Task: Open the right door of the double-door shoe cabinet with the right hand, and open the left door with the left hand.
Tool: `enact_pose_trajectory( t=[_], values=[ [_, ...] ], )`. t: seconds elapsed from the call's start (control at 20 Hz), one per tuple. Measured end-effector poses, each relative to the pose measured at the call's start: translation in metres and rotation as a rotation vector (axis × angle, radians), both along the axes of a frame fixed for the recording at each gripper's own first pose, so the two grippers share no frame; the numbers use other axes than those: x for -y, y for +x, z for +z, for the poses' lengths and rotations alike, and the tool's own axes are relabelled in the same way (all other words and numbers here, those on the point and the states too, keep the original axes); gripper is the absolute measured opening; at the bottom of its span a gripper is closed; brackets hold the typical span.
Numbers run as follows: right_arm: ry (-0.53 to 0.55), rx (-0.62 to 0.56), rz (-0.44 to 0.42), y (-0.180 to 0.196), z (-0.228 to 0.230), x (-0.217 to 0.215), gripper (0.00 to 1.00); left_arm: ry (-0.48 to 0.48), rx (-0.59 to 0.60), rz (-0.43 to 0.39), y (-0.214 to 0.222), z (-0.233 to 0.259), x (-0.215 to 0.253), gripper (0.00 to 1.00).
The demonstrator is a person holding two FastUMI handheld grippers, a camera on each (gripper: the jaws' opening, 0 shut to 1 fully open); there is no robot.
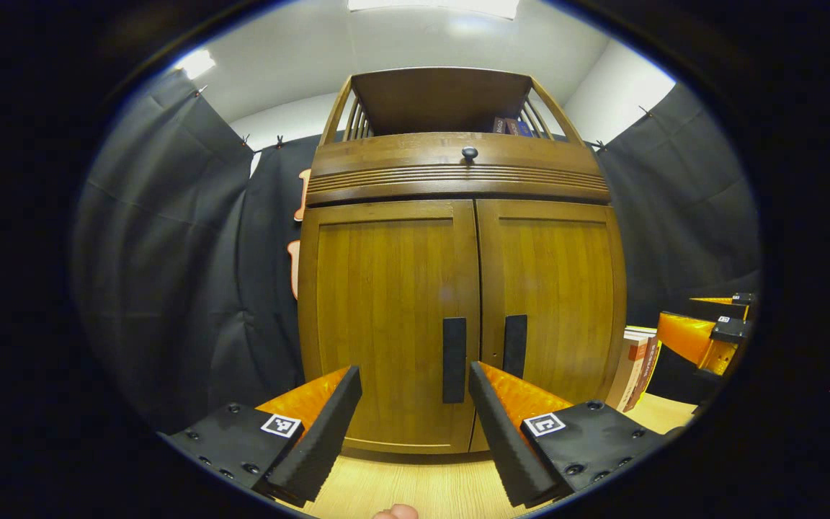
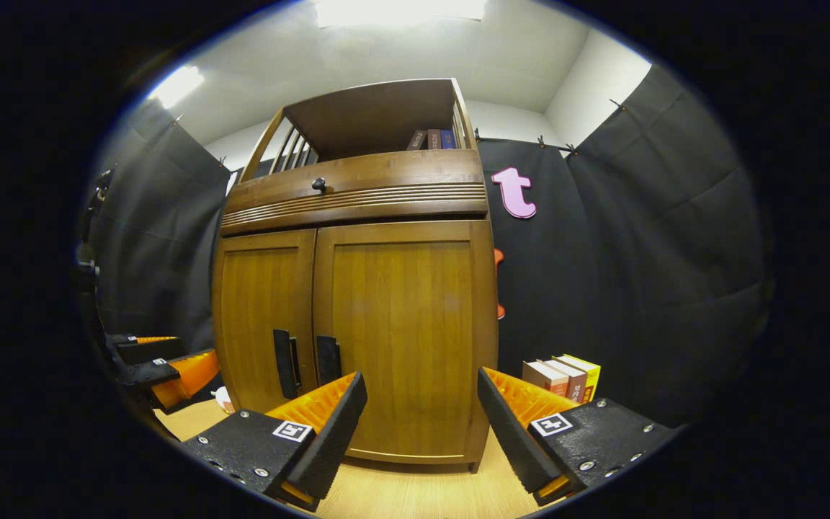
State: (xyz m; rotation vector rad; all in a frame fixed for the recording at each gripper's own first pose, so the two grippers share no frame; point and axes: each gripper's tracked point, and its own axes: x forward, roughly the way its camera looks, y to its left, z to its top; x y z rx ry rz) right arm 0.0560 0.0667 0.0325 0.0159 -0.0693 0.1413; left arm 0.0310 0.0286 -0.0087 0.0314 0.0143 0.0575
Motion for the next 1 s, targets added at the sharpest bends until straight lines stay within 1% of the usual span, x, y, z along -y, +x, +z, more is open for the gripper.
enact_pose_trajectory(
  t=[0.05, 0.1, 0.15, 0.25, 0.35, 0.55, 0.65, 0.8, 0.85, 0.9, 0.95, 1.0],
  values=[
    [0.002, -0.009, 0.015, 0.003, -0.001, -0.005, 0.94, 0.002, 0.000, -0.002, -0.001, 0.000, 0.000, 0.94],
    [0.001, -0.021, 0.033, 0.009, 0.000, -0.012, 0.97, 0.003, 0.003, -0.006, -0.004, 0.001, 0.000, 0.94],
    [-0.001, -0.024, 0.051, 0.017, 0.002, -0.020, 0.95, 0.004, 0.004, -0.009, -0.005, 0.001, 0.001, 0.94],
    [-0.006, -0.012, 0.083, 0.035, 0.010, -0.035, 0.95, 0.005, -0.002, -0.011, -0.007, -0.001, 0.001, 0.99],
    [-0.019, -0.008, 0.124, 0.053, 0.012, -0.055, 0.94, 0.001, -0.001, -0.008, -0.011, 0.000, 0.000, 0.94],
    [-0.034, -0.036, 0.190, 0.081, -0.003, -0.097, 0.95, 0.001, 0.012, -0.004, -0.018, 0.002, -0.004, 0.94],
    [-0.058, -0.041, 0.199, 0.096, -0.014, -0.112, 0.95, -0.001, 0.010, 0.003, -0.022, 0.001, -0.004, 0.94],
    [-0.086, -0.058, 0.169, 0.118, -0.036, -0.123, 0.95, -0.001, -0.001, 0.019, -0.026, -0.003, -0.014, 0.94],
    [-0.097, -0.069, 0.162, 0.123, -0.040, -0.127, 1.00, -0.001, -0.005, 0.027, -0.026, -0.003, -0.018, 0.94],
    [-0.109, -0.073, 0.157, 0.126, -0.045, -0.130, 1.00, -0.003, -0.008, 0.035, -0.028, -0.004, -0.021, 0.94],
    [-0.117, -0.077, 0.153, 0.129, -0.049, -0.134, 0.95, -0.007, -0.011, 0.042, -0.028, -0.004, -0.025, 0.94],
    [-0.120, -0.081, 0.154, 0.130, -0.053, -0.138, 0.95, -0.010, -0.014, 0.049, -0.029, -0.006, -0.028, 0.94]
  ],
)
